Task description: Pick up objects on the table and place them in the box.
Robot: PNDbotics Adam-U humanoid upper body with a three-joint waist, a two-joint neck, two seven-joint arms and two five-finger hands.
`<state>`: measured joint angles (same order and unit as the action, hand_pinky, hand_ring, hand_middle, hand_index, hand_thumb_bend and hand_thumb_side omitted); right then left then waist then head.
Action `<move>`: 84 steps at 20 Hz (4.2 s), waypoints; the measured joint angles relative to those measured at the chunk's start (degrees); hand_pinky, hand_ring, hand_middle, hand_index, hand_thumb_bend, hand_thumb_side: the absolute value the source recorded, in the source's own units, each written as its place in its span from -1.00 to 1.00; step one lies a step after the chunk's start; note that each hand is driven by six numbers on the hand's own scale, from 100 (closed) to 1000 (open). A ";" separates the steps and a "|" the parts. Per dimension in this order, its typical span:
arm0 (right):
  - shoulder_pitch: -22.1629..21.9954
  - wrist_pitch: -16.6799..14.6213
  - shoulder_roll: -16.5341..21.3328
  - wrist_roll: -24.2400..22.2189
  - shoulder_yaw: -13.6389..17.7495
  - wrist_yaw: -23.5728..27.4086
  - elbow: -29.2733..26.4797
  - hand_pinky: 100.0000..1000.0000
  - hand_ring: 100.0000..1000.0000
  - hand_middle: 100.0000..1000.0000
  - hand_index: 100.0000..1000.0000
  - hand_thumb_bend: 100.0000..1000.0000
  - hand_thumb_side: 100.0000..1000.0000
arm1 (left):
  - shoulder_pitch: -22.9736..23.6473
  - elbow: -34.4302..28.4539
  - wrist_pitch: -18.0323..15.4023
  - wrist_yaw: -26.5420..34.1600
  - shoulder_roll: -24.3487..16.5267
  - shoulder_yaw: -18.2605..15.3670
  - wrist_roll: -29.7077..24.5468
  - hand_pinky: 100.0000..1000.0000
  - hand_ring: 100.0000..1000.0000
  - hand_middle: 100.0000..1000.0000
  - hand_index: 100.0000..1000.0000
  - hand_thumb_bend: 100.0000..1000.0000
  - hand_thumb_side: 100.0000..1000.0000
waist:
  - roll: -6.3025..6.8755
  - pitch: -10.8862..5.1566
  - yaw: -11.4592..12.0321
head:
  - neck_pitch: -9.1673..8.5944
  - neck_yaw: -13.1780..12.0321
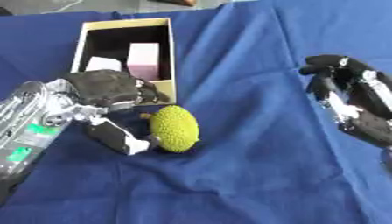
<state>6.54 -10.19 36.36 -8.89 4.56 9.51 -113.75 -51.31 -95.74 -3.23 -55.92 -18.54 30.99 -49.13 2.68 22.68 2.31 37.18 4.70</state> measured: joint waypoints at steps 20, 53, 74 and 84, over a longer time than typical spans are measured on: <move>0.01 0.58 -0.94 -0.63 0.00 0.02 0.00 1.00 0.57 -0.16 0.59 -1.00 -0.06 | -0.54 7.89 -0.47 -5.53 5.57 0.95 7.76 0.12 0.06 0.04 0.36 -0.58 -0.70 | -0.16 0.00 -0.30 | 0.02 -0.30; -0.78 0.40 -1.37 -0.17 0.71 0.17 0.00 1.00 0.58 -0.16 0.60 -1.00 -0.06 | -6.87 -9.87 15.30 15.23 -7.55 -15.57 12.09 -0.15 -0.19 -0.20 0.02 -1.00 -0.74 | 0.03 -0.63 0.86 | 0.61 2.14; -0.50 0.53 -1.38 -0.69 0.67 0.18 0.00 1.00 0.58 -0.16 0.60 -1.00 -0.06 | -11.01 23.43 5.57 -3.70 0.23 -16.66 27.18 -0.02 -0.10 -0.14 0.10 -1.00 -1.00 | -0.41 -0.41 0.18 | 0.84 -0.43; -0.44 0.40 -1.39 -0.94 0.67 0.24 0.00 1.00 0.58 -0.16 0.60 -1.00 -0.06 | -12.12 30.81 2.08 -9.27 1.59 -16.83 23.88 0.83 0.77 0.71 0.92 -0.42 -0.52 | -0.40 -0.38 0.22 | 0.84 -0.46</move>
<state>6.10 -9.79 34.97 -9.83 5.23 9.74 -113.75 -63.44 -64.93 -1.14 -65.19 -16.95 14.16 -25.25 2.28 22.30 2.53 38.02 4.25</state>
